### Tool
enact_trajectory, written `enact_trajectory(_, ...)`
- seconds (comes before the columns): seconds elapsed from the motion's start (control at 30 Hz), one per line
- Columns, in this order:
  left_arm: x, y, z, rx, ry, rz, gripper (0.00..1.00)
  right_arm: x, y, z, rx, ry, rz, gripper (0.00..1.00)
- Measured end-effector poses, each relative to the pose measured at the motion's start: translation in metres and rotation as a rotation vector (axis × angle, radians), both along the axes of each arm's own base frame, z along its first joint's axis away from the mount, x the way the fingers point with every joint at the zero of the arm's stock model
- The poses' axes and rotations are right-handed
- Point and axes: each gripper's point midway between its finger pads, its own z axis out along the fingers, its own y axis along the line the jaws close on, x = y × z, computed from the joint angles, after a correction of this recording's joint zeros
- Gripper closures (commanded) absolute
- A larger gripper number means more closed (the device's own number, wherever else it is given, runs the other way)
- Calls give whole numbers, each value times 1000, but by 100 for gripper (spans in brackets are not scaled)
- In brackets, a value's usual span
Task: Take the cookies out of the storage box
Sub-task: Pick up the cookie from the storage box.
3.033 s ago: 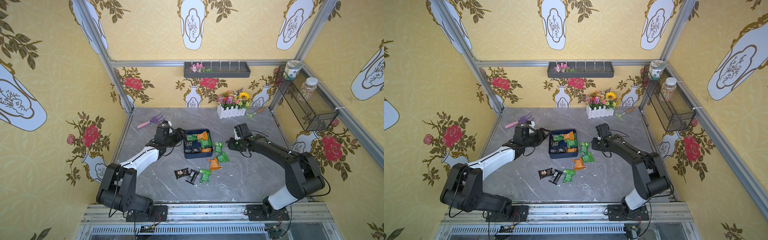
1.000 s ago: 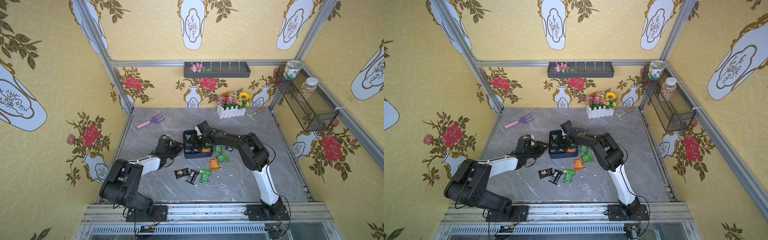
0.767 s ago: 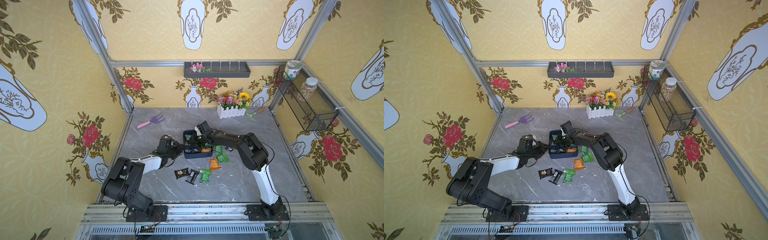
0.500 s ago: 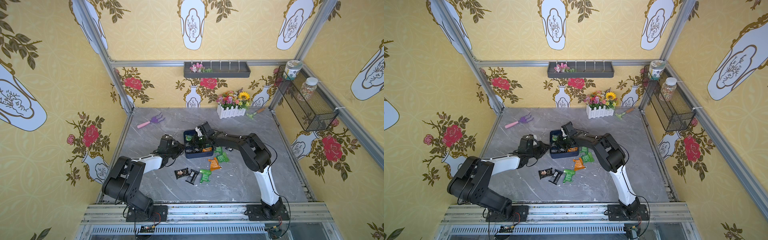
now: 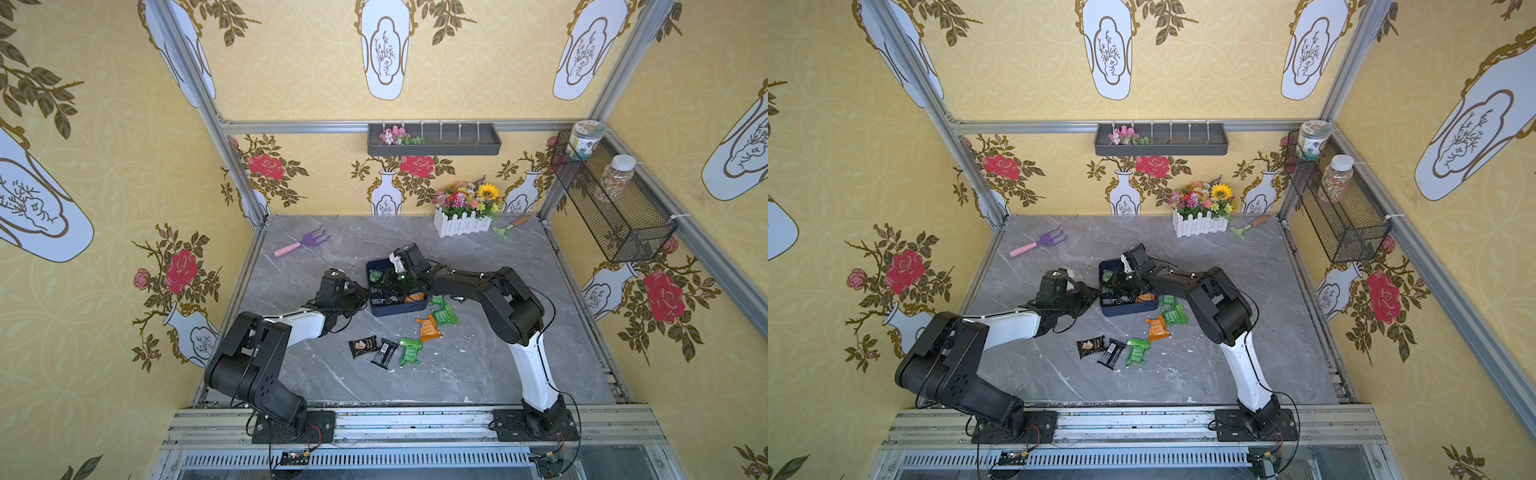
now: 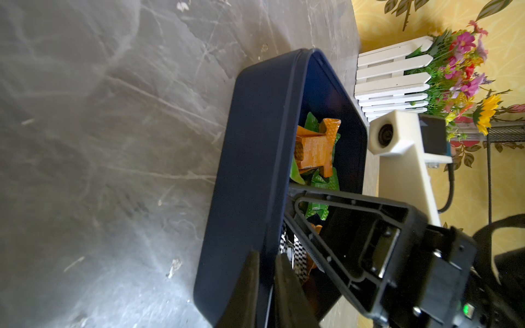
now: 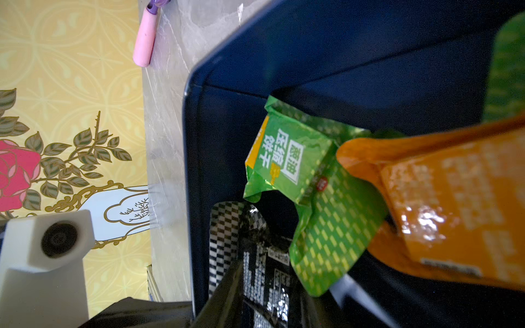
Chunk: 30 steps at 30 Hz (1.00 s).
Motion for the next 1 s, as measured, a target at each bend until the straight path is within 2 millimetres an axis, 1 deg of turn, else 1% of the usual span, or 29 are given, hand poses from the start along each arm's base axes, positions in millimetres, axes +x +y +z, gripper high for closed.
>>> enact_trajectory(0.17, 1, 1, 0, 4, 0, 5, 84, 2, -1, -5, -9, 5, -10, 84)
enact_trajectory(0.27, 1, 1, 0, 6, 0, 8, 84, 4, -2, -5, -12, 5, -23, 93)
enact_trajectory(0.37, 2, 2, 0, 7, -1, 9, 84, 4, -5, -3, -14, 4, -29, 100)
enact_trajectory(0.47, 1, 1, 1, 6, 1, 6, 84, 4, -8, 4, -9, -1, -31, 100)
enact_trajectory(0.73, 1, 0, 11, 5, -26, -2, 83, 10, -21, 37, -2, -57, -50, 100)
enact_trajectory(0.9, 4, 0, 19, 8, -53, -7, 81, 7, -35, 44, -24, -65, -60, 100)
enact_trajectory(1.0, 5, 0, 22, 13, -62, -10, 77, 2, -43, 48, -39, -68, -68, 100)
